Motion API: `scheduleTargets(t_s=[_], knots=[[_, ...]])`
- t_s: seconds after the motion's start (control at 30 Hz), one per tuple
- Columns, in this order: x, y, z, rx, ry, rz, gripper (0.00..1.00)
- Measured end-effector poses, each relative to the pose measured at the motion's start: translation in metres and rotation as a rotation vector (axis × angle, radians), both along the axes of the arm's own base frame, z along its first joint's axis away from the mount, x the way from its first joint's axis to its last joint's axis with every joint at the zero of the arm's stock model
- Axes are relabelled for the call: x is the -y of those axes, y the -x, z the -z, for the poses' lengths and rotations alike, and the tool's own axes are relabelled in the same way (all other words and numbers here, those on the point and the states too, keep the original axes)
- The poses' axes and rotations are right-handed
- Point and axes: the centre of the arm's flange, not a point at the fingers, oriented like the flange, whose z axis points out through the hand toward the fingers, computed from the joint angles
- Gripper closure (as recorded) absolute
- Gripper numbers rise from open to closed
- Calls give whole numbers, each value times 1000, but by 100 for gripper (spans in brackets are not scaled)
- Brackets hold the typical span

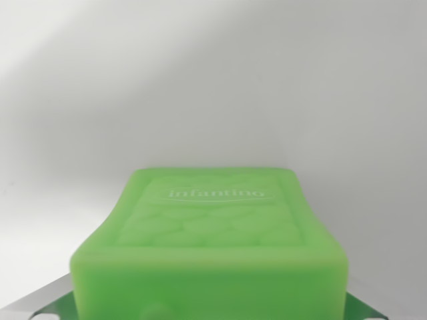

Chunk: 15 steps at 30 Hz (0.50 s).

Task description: Stack cube

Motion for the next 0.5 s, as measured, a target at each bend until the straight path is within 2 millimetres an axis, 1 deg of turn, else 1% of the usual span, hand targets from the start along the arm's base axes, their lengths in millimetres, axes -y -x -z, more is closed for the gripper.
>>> scheduleTargets(t_s=[0.5], knots=[[0,-1,-23,4,-2,1,100]])
